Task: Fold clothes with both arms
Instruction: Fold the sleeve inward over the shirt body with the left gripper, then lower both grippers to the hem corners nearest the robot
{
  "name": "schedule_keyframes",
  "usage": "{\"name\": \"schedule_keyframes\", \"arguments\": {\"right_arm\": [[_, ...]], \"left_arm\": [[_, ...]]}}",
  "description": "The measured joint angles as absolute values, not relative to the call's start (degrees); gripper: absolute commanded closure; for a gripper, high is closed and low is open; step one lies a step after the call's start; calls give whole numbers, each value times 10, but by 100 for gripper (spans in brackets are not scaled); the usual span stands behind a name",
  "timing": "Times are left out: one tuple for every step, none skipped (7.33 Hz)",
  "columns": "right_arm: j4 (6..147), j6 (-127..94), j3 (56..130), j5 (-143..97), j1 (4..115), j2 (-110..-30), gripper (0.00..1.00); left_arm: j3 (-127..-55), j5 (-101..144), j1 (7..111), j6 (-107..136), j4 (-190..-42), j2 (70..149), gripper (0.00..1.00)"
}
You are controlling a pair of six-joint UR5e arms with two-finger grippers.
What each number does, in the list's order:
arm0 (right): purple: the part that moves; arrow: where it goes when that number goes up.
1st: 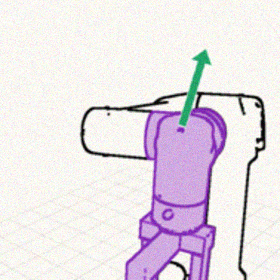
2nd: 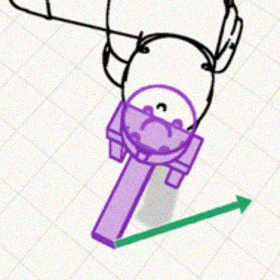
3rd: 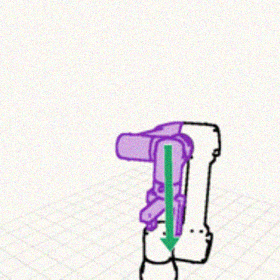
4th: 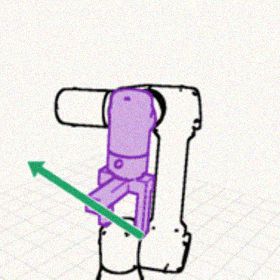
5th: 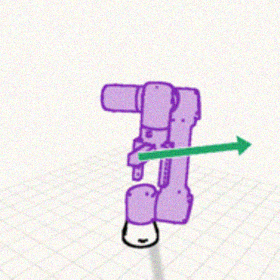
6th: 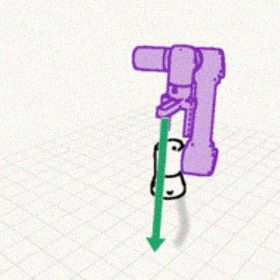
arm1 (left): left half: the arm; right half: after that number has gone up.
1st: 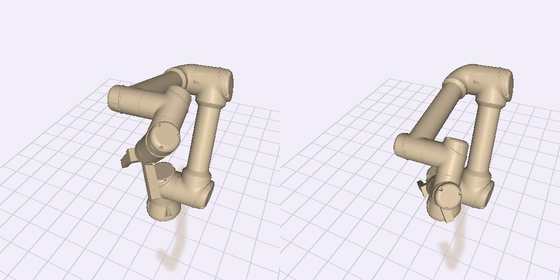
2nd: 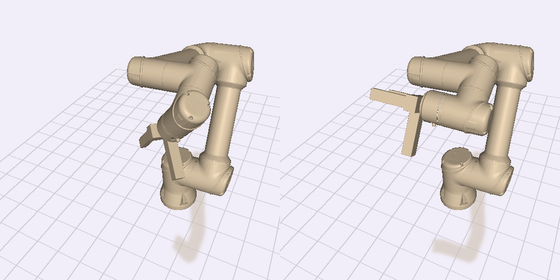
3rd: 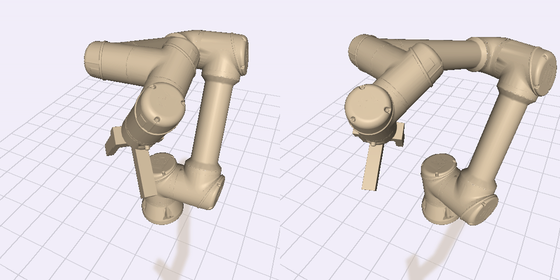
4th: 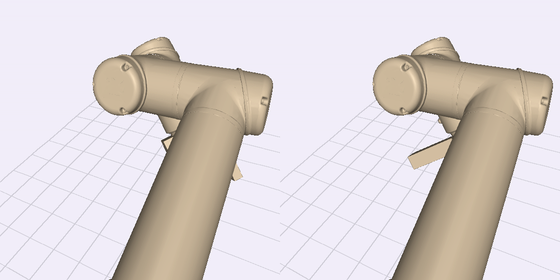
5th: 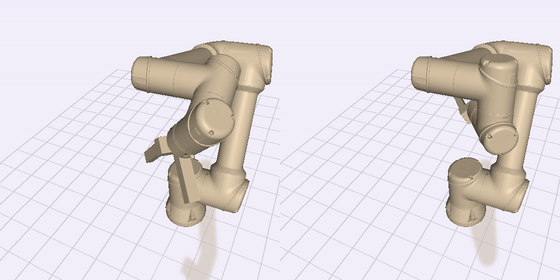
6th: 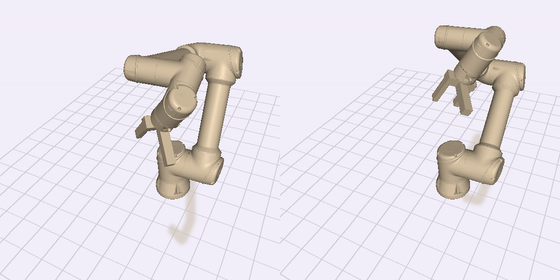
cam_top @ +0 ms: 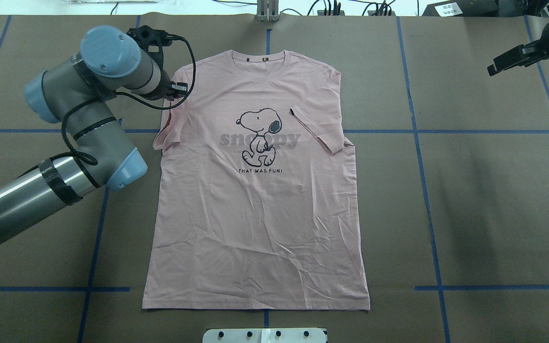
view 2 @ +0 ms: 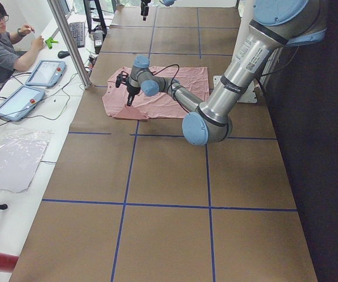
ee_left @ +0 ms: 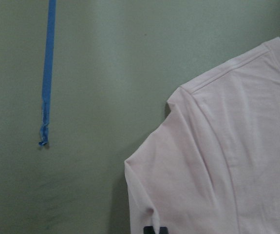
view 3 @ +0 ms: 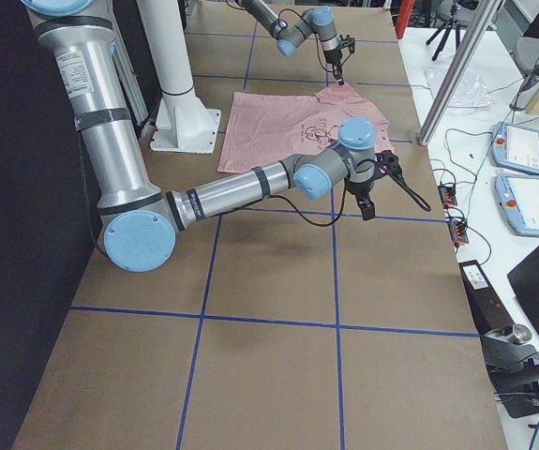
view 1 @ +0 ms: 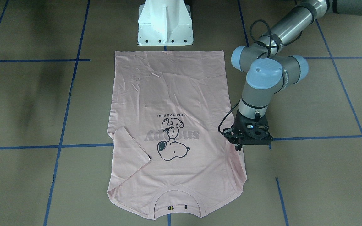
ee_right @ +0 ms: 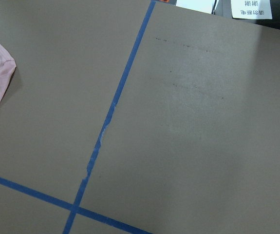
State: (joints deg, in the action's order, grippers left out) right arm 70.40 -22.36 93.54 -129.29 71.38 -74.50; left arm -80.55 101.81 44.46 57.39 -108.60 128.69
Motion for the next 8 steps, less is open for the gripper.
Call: {"name": "schedule_keyframes", "arguments": {"right_arm": [[704, -225, 935, -1293, 713, -744, 0], [704, -228, 935, -1293, 713, -743, 0], [704, -229, 935, -1293, 712, -742, 0], [704, -231, 935, -1293, 712, -741, 0], [704, -244, 937, -1293, 710, -738, 0], [704, -279, 945, -1293, 704, -732, 0], [705, -333, 963, -1292, 686, -727, 0], [706, -401, 995, -1289, 657, -727, 0]], "left_arm": [[-799, 1010, 435, 586, -1059, 1310, 100], [-790, 1006, 426, 598, -1046, 1328, 86], [-784, 1003, 418, 609, -1041, 1340, 1], [-782, 1002, 412, 614, -1039, 1345, 0], [-788, 1002, 409, 612, -1039, 1347, 0], [-808, 1007, 408, 609, -1039, 1345, 0], [-838, 1017, 408, 605, -1039, 1337, 0], [-879, 1029, 408, 603, -1039, 1317, 0]]}}
